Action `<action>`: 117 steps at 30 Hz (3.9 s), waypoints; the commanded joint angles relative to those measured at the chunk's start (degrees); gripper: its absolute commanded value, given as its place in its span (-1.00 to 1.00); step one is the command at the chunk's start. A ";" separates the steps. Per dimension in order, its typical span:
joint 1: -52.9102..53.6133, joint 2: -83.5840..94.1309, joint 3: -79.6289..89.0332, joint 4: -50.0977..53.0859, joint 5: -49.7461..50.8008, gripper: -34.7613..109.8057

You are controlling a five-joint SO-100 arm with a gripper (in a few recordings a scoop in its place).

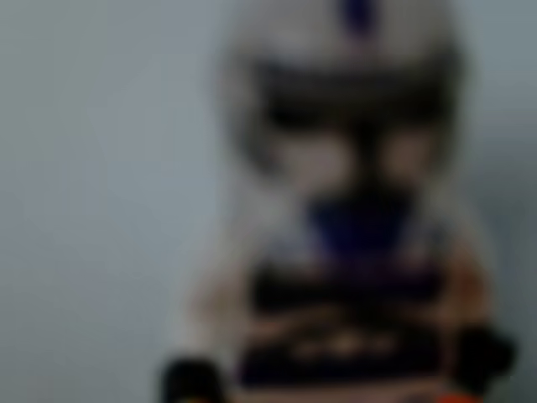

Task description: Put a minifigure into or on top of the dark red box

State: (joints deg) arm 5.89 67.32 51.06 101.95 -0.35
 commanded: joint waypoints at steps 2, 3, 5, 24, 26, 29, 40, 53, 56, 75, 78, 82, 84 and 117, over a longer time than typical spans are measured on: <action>13.27 26.46 21.09 -3.96 2.37 -0.52; 16.44 30.06 24.87 -4.83 3.25 -0.52; 22.32 36.30 31.99 -7.29 5.27 -0.52; 42.01 23.55 49.31 -39.90 26.10 -0.52; 42.10 20.04 46.05 -39.20 25.84 -0.40; 41.84 19.42 45.00 -39.29 24.96 -0.23; 36.12 39.11 55.63 -37.97 13.54 -0.22; -0.09 90.97 82.09 -29.79 7.82 -0.18; -9.49 96.33 86.22 -28.21 8.17 -0.19; -39.29 125.51 115.75 -23.91 0.97 -0.52; -40.08 125.68 121.20 -28.39 1.76 -0.52; -44.74 128.14 123.40 -29.53 5.45 -0.52; -44.91 128.14 122.78 -27.25 5.89 -0.52; -46.41 128.14 121.99 -24.08 1.58 -0.52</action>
State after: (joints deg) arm -39.55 194.59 173.94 76.11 1.49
